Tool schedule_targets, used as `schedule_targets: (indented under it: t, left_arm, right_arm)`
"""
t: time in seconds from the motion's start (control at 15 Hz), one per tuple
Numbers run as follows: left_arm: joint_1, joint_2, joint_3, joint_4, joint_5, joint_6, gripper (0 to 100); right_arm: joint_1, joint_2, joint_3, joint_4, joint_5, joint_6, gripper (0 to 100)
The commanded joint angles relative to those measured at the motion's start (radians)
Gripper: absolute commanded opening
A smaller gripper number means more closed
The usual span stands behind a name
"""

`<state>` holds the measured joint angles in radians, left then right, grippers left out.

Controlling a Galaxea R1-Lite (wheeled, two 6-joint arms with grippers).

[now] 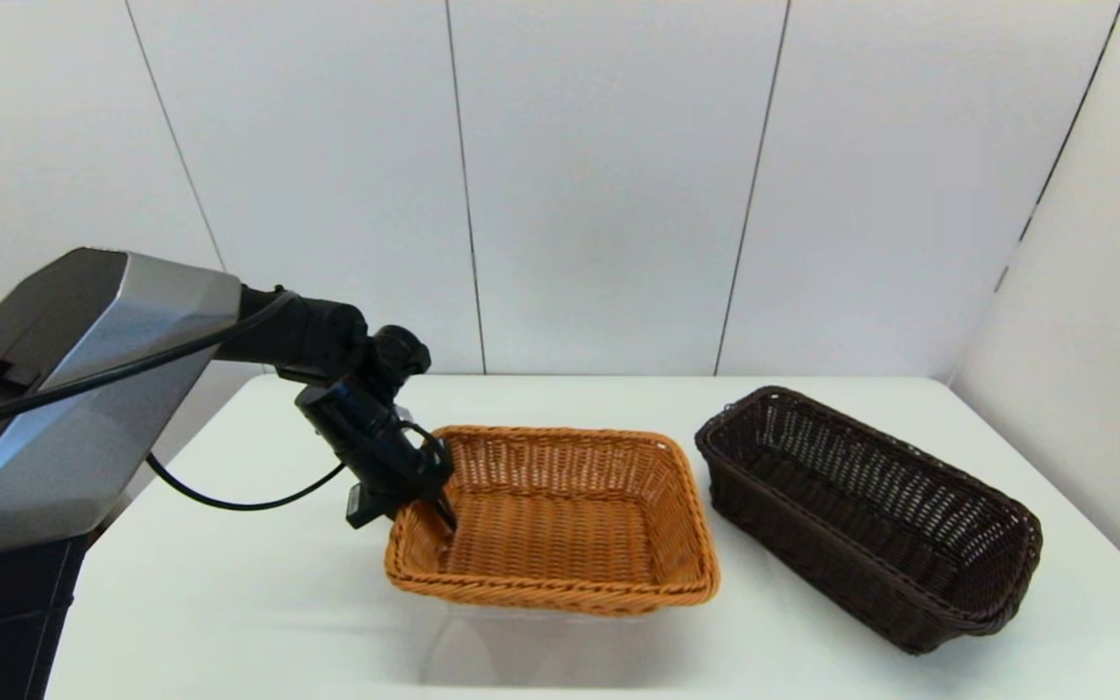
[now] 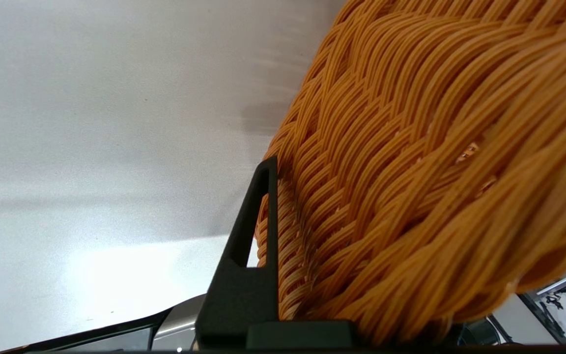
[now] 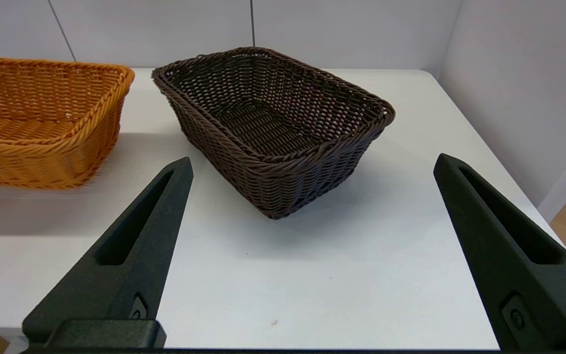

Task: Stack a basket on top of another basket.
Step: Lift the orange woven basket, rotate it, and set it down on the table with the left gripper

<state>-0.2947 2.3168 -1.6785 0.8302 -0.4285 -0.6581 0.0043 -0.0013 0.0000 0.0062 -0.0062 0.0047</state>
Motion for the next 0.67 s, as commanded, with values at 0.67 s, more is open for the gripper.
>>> schedule_targets:
  t: [0.67]
  left_arm:
    - [-0.001,0.006,-0.003,0.003,0.011,-0.028,0]
  right_arm:
    - [0.0,0.0,0.0,0.0,0.0,0.0,100]
